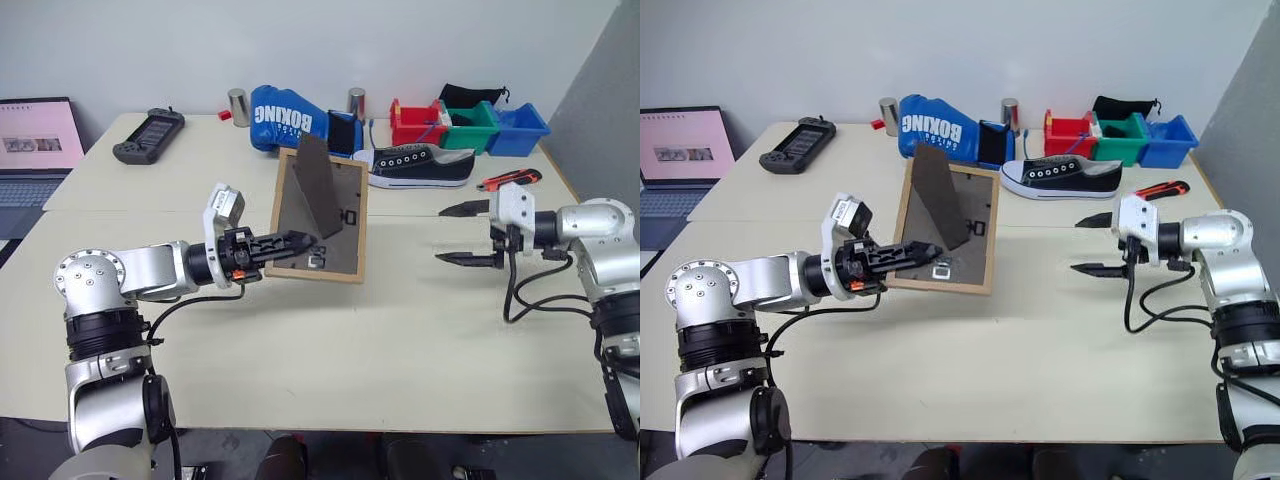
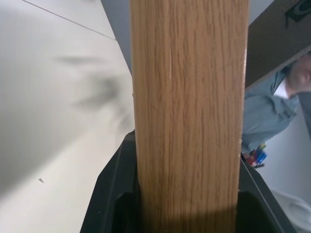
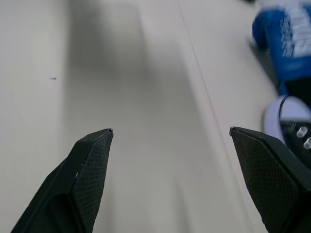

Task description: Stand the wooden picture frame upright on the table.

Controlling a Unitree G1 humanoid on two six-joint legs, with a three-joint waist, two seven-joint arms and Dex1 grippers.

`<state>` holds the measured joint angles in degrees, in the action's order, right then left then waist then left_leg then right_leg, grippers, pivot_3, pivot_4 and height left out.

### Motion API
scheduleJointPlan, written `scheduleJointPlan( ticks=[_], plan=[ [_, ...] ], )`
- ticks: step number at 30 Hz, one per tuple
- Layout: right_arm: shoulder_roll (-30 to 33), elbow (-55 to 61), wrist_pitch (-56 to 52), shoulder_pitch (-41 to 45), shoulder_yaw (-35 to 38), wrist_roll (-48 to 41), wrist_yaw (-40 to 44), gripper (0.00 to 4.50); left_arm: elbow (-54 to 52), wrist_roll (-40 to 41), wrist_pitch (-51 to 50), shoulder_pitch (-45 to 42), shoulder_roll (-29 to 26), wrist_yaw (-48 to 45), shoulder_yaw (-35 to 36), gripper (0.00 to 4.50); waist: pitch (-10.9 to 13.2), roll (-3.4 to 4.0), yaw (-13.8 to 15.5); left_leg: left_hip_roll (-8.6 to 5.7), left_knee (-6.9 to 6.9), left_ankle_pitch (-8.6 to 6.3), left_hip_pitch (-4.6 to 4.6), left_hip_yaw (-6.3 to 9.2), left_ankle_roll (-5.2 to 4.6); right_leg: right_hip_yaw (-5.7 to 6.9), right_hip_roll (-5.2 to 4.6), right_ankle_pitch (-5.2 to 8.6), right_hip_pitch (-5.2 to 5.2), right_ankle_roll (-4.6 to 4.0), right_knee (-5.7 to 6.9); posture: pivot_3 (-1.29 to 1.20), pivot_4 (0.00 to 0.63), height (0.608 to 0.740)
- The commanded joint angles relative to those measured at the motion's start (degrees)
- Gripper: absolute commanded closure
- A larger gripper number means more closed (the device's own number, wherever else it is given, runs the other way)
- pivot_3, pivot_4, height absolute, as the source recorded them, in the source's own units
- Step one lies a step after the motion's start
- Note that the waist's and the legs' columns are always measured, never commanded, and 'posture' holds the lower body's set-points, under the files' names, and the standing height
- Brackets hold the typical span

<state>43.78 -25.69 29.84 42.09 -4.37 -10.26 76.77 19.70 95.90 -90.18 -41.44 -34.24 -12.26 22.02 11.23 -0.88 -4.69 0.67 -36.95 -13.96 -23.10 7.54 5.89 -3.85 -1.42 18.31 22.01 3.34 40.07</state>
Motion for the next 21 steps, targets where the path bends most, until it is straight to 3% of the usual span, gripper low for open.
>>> scheduleJointPlan(
  ticks=[1, 9, 21],
  plan=[
    [-4.6, -9.2, 40.7, 3.4, 6.8, 5.3, -9.7, 0.43, 4.0, 16.9, 4.1, -2.4, -2.9, 6.6, -3.9, 3.21, 0.0, -0.07, -0.2, -0.02, 0.02, 0.0, 0.02, -0.03, 0.01, -0.05, 0.0, 0.0, 0.0, 0.0, 0.01, 0.0, 0.15, 0.74],
    [-9.0, -28.1, 61.0, 14.0, 4.7, 16.4, -19.0, 0.43, -0.3, 17.1, 4.9, 0.2, 0.9, 6.2, -5.2, 3.21, 0.0, -0.06, -0.3, -0.04, -0.03, 0.06, 0.24, -0.08, 0.1, -0.16, 0.04, -0.03, -0.06, 0.02, 0.12, 0.0, 0.15, 0.74],
    [-12.3, -22.7, 62.7, 14.6, 1.6, 31.9, -35.7, 0.43, -11.5, 17.1, 14.1, 6.7, 13.0, 16.9, -1.4, 3.21, 0.0, -0.06, -0.3, -0.08, -0.05, 0.1, 0.27, -0.03, 0.16, -0.18, 0.05, -0.02, -0.03, 0.02, 0.23, 0.0, 0.15, 0.74]
  ],
)
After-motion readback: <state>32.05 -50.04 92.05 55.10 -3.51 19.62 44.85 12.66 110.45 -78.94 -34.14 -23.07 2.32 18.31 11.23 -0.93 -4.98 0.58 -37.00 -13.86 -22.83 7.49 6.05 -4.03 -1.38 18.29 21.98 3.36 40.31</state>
